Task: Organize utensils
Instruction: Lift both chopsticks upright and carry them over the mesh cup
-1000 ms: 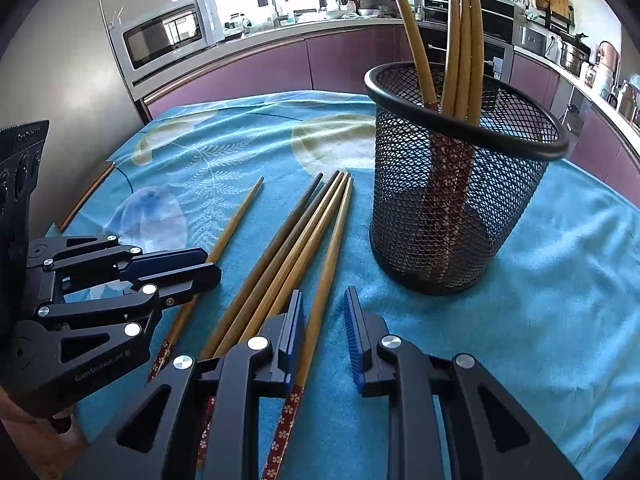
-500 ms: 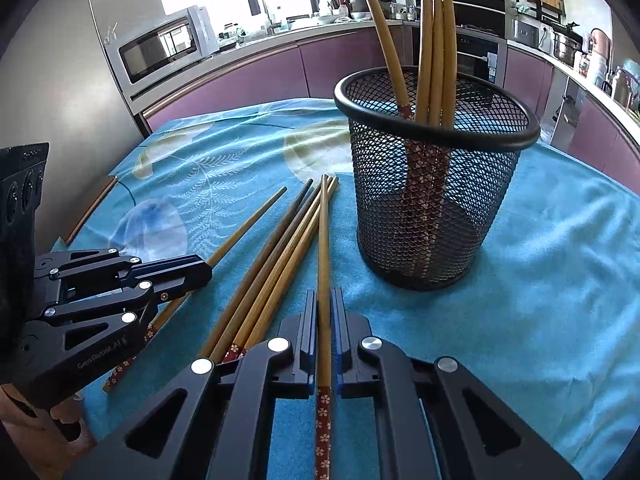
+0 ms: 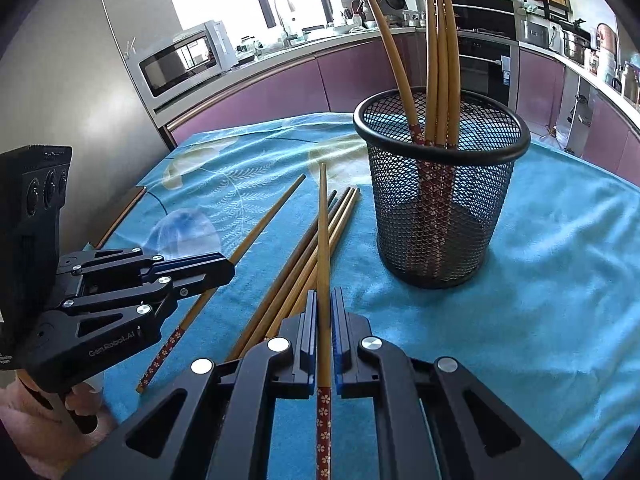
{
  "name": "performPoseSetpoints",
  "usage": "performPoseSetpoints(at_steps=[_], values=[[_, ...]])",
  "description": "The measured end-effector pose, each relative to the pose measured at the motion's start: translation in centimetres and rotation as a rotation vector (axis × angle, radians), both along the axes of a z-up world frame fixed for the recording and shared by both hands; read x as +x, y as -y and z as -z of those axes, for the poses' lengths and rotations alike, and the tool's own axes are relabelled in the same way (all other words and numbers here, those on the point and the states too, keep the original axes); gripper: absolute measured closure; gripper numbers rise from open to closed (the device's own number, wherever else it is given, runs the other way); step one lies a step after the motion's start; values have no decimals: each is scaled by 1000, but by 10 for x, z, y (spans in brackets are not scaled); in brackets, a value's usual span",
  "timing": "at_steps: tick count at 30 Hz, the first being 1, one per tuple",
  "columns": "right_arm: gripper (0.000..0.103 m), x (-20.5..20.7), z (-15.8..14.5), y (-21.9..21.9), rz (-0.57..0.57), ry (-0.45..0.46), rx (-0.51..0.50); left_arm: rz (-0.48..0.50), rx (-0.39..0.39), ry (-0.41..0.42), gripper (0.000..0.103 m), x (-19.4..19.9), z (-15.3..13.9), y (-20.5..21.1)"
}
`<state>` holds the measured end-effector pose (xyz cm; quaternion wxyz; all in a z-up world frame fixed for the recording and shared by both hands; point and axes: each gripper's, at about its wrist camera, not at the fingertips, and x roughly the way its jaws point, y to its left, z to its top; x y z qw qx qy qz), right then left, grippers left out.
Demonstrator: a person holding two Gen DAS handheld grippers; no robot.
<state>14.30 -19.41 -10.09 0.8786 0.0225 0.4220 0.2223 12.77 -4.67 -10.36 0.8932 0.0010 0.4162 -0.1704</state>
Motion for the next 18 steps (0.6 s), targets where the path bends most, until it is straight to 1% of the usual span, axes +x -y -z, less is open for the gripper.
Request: performPoseSetpoints(at_steps=[2,8,18], values=[[97,-1,-2,2,-7,-3,24,3,-7,2,95,-1,-2,0],[97,-5,-7,3,-18,6,41,10,-20,14,95,-3,-8,0],[97,-17,-23,9,-32,53,63,15,-37,47,95,-12,-23,0]])
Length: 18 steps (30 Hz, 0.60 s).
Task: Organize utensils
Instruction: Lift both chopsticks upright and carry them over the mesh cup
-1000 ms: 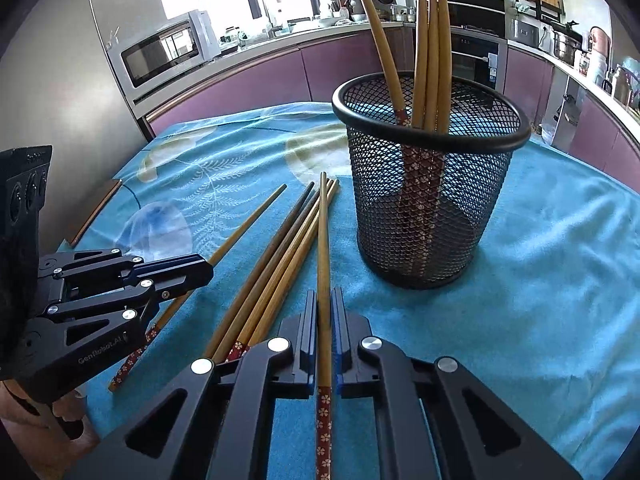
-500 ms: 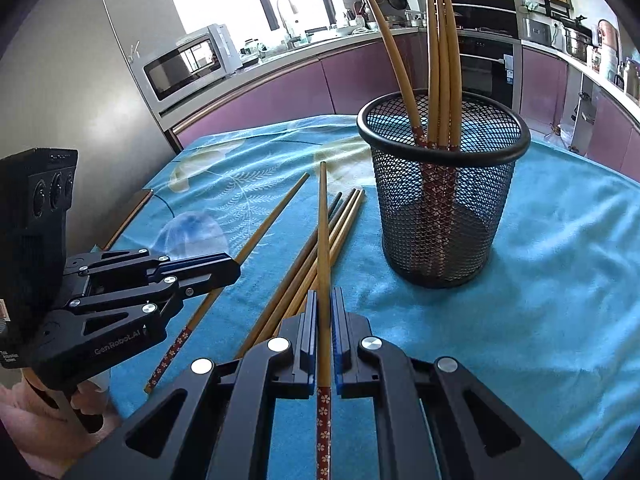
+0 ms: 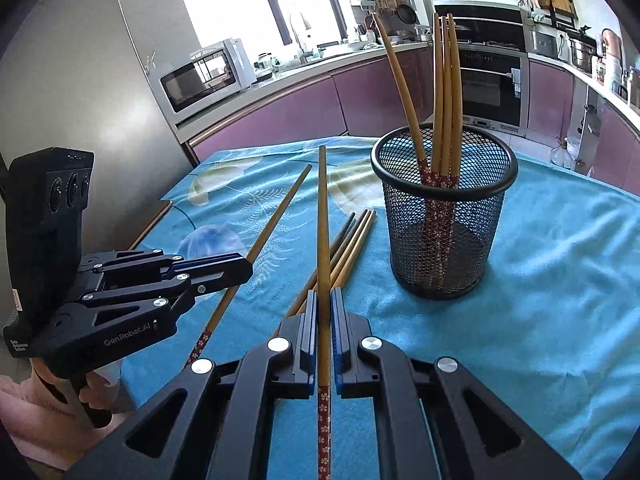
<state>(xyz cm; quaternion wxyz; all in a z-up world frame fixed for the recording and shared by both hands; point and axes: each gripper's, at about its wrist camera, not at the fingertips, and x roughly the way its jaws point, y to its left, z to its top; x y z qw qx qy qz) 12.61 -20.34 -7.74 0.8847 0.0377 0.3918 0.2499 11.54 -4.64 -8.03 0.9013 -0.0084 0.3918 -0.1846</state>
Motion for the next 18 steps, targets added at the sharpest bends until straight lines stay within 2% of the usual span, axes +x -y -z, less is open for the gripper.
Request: performPoseSetpoints(at_steps=[18], values=[[97,-13,-35,26,44,105,44,42,-101,70,96,-16,-43,-4]])
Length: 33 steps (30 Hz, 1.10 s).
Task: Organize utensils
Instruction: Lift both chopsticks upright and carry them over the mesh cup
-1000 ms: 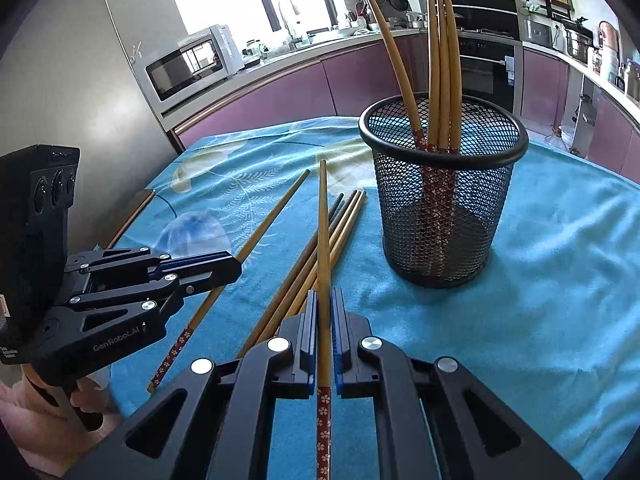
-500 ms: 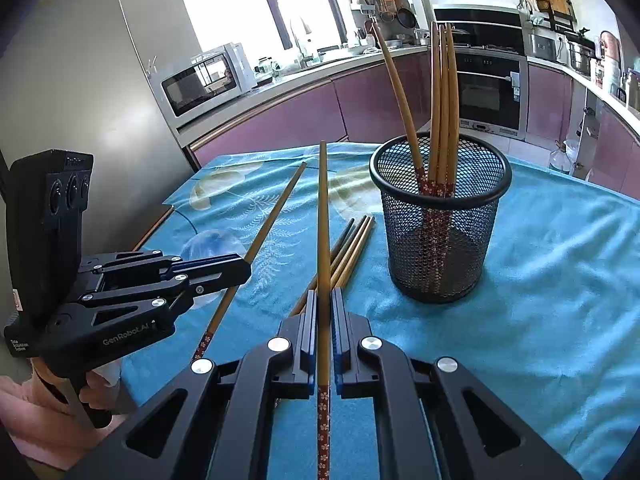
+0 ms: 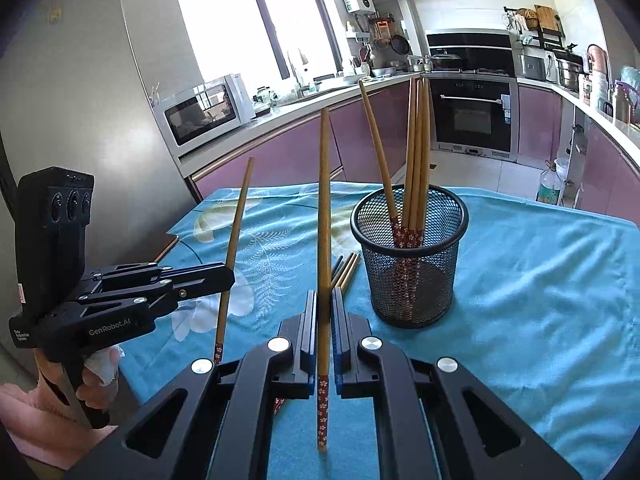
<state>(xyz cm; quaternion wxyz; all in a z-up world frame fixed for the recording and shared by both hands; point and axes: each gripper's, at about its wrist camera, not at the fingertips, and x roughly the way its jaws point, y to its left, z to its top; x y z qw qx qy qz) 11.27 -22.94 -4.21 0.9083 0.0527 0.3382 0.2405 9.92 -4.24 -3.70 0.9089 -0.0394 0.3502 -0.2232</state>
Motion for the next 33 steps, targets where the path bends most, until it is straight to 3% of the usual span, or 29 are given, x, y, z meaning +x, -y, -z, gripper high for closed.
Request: performPoseSetpoints(at_steps=[16,33], values=[[97,2,-22,20,37,72,28,10,-65,77,96,-5,-40,-5],[97,5,-56,34,64,169,14,36,-107,163,96,12,-80,17]])
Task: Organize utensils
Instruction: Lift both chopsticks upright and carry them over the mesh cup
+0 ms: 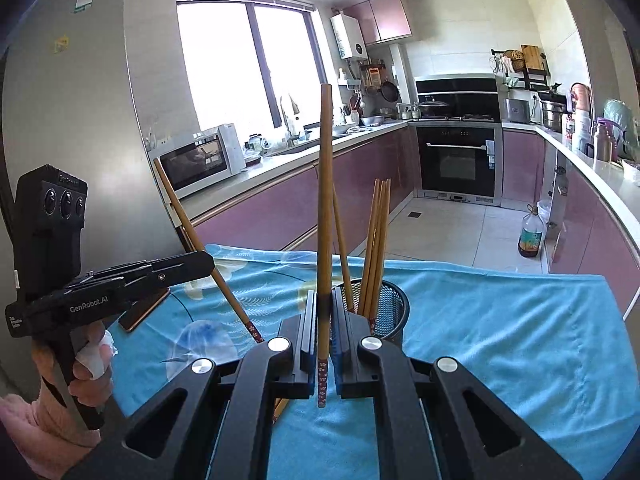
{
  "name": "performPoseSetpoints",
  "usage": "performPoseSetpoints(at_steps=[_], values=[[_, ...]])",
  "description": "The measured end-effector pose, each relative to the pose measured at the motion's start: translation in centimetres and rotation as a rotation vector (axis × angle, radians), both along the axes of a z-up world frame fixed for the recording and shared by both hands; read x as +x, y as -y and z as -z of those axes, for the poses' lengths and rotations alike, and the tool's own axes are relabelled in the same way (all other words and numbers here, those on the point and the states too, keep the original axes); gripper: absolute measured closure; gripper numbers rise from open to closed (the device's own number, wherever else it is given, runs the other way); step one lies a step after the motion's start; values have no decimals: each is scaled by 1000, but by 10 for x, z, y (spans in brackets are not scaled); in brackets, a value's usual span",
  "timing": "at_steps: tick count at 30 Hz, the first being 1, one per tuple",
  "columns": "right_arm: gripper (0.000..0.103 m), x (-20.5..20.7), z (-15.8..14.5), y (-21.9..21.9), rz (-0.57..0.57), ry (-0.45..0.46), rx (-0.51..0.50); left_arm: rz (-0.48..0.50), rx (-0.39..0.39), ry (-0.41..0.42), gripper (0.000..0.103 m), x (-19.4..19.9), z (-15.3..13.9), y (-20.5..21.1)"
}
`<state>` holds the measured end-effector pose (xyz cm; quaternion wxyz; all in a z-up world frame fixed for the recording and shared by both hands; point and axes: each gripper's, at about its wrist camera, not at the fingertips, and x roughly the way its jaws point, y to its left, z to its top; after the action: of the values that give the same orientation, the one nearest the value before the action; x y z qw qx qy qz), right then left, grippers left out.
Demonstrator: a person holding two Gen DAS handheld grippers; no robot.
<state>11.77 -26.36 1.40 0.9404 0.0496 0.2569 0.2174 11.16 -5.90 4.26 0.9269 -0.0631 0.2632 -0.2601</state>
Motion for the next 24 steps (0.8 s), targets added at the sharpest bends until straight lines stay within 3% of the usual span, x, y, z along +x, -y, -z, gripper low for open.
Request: performPoseSetpoints(at_steps=[24], values=[[97,28,-30,7,30,93,-15,-9,-30,108,96,21,-46,15]])
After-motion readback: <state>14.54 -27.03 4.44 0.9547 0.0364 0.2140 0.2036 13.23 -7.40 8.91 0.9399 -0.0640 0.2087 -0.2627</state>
